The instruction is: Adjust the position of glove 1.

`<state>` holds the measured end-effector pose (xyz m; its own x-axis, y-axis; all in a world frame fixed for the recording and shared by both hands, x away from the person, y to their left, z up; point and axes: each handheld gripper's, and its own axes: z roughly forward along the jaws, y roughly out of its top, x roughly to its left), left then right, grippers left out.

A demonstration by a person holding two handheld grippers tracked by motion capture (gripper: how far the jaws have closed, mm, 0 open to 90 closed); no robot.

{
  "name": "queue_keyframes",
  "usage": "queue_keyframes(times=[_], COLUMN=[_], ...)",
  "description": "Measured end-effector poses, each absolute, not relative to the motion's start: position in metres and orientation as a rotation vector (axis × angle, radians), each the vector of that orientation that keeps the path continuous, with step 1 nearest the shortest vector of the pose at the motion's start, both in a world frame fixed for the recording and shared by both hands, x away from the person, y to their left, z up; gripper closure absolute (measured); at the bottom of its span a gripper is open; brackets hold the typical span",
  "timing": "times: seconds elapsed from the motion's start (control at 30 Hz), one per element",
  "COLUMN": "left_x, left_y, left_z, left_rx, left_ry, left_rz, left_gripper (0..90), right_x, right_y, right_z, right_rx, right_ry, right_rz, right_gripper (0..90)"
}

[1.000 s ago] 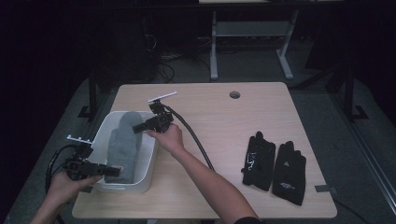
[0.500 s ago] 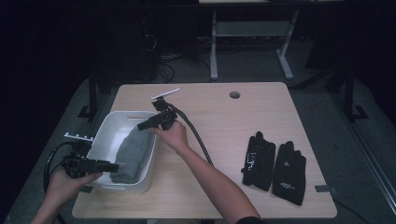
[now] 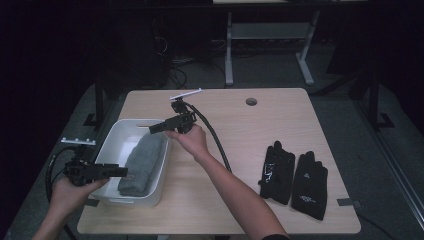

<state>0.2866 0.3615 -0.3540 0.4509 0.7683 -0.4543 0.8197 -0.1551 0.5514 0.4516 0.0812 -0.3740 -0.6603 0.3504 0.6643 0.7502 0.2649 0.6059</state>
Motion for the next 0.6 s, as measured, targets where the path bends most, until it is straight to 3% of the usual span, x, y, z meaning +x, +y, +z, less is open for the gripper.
queue_keyframes(times=[0.6], left_x=[0.290], left_y=[0.333], left_z=[-0.335], left_rx=[1.901], left_ry=[1.234], left_rz=[-0.092], left_gripper=[31.1], right_x=[0.453], right_y=[0.045], right_z=[-0.358], right_rx=[-1.000], right_ry=[-2.082], right_rz=[-1.442], right_gripper=[40.7])
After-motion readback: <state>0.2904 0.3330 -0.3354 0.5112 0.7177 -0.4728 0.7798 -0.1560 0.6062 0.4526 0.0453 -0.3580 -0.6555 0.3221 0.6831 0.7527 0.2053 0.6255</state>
